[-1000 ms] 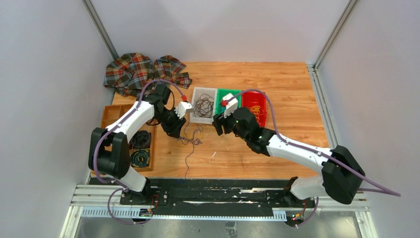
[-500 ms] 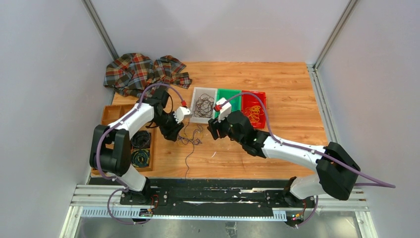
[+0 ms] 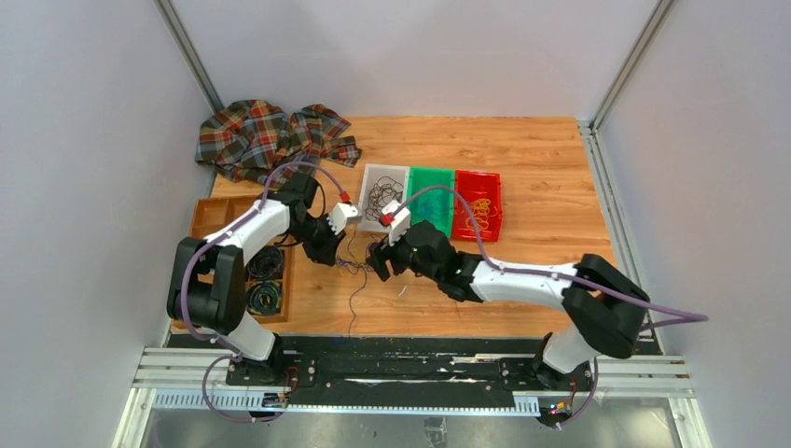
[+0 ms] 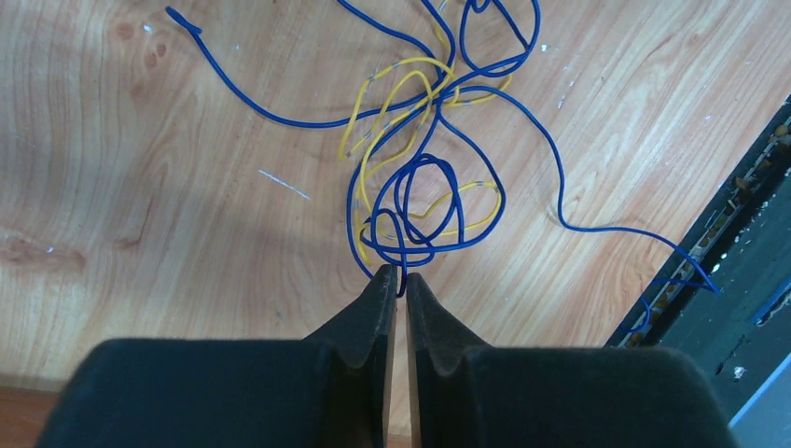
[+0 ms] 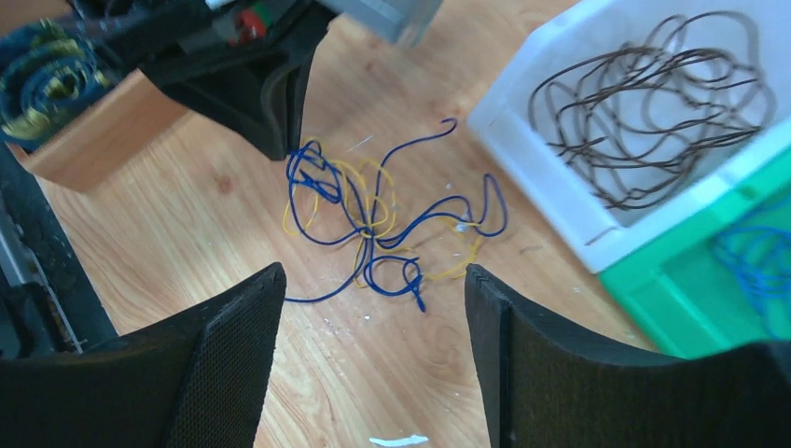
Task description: Untangle the cables
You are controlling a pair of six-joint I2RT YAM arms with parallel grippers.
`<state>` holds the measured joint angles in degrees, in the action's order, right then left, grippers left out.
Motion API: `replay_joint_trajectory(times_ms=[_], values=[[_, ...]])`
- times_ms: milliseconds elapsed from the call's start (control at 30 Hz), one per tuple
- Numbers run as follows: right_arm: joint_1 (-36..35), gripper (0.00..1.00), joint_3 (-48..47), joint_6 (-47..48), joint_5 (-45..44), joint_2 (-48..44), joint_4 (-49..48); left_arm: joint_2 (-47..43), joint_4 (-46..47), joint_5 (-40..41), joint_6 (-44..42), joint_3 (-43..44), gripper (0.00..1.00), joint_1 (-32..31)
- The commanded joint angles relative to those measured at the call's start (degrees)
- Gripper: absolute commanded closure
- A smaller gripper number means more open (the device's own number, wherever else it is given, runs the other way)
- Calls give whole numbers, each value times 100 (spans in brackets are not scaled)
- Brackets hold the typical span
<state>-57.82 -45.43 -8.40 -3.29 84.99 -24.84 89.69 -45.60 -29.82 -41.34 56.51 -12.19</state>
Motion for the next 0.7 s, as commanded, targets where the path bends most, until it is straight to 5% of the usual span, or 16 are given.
replay_joint_trajectory(times_ms=[0, 433, 667], values=[[-244, 31, -354, 220, 212, 637, -507, -198, -113, -229, 81, 5, 90, 23], [-581, 37, -1028, 885, -485, 2094, -1292, -304, -346, -734, 265, -48, 93, 23], [-671, 57, -1102, 1344, -1166, 2356, -1473, -390, -615, -728, 148, 2, 93, 25]])
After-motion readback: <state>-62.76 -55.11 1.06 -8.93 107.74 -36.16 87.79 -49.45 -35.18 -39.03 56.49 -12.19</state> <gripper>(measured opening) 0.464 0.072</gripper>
